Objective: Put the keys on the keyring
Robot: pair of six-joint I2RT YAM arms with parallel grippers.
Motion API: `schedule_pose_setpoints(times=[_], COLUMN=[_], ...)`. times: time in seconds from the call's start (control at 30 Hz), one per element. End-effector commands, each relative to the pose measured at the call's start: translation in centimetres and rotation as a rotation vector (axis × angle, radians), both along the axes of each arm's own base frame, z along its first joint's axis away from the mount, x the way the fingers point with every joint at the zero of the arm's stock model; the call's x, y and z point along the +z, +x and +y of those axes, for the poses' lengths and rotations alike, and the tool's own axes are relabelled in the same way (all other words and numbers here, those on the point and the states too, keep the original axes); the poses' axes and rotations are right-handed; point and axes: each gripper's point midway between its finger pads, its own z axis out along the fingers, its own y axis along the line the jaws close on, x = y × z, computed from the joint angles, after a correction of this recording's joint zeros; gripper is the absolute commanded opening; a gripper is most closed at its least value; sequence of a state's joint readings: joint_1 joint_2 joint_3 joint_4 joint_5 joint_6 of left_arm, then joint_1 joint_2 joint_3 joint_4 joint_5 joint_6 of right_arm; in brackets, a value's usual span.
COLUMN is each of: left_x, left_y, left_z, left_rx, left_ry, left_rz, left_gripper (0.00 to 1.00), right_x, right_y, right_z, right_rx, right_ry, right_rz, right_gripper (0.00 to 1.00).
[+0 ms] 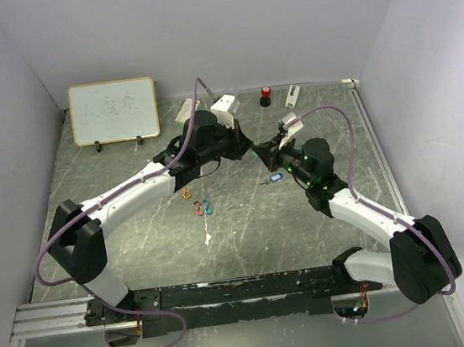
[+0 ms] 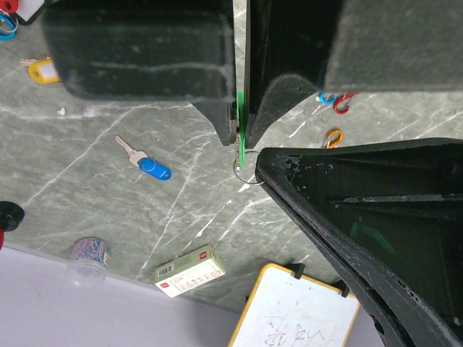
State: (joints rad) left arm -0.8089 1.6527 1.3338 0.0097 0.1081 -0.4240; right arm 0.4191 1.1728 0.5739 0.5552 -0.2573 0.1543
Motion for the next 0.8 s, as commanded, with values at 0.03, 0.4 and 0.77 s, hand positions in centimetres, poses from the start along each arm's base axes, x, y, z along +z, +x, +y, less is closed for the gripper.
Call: schedule_pose_setpoints(times=[0.03,0.4,0.77], left_x=[2.0,2.0,-2.9], left_y=[0.5,2.3,2.7], left_z=[1.2,4.6,8.7], left_rx=[0.039,0.135,0.27], left_ry=[-0.052,-0.091,0.0], left_rz=[-0.019,-0.009,0.074], left_gripper=[0.07,0.49,0.5], right_x=[0.7,-0.8,-2.5], right_y=[-0.1,1.1,1.7], right_z=[-0.2,-0.4,0.3], right_rx=[-0.005,-0.039,0.01], right_ry=[-0.009,-0.069,-0.195], right_rz=[-0.037,0.043,0.198], right_gripper=[0.0,0.0,0.0])
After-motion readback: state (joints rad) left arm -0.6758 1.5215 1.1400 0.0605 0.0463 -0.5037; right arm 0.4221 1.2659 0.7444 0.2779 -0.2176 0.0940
